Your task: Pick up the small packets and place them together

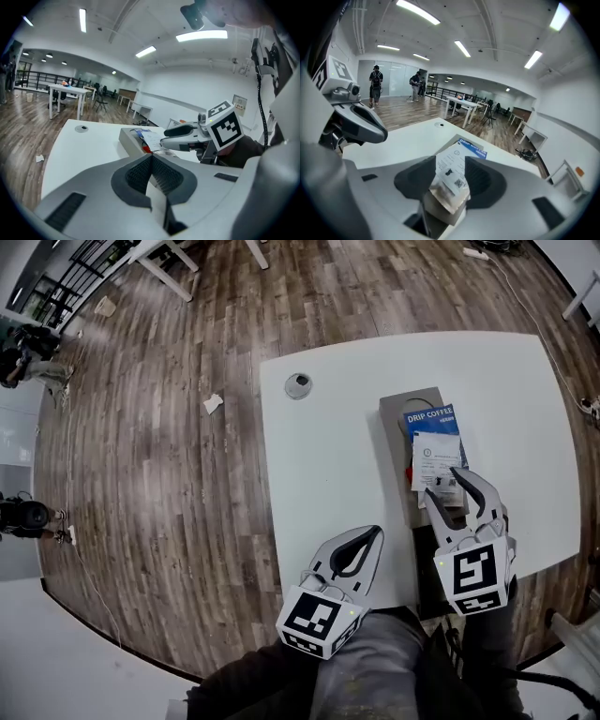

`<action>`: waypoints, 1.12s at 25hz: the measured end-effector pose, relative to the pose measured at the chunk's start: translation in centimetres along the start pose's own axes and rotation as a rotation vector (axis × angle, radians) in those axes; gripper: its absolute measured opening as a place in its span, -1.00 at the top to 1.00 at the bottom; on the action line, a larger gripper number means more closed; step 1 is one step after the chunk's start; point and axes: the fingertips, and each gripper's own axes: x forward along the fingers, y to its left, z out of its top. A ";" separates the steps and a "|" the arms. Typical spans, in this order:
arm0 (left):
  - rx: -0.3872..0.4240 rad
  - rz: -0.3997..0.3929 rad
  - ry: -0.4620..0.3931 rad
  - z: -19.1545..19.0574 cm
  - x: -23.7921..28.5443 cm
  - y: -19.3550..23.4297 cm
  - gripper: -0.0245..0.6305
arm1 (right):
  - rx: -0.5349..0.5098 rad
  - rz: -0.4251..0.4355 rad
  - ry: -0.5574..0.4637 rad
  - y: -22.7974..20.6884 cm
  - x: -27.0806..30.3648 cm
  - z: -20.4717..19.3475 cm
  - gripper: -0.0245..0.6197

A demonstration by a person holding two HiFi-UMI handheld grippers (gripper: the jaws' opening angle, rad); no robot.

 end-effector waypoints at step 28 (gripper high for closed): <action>0.302 -0.044 -0.286 0.0 -12.3 -24.0 0.92 | 0.320 -0.150 -0.644 9.9 -33.6 -3.0 0.89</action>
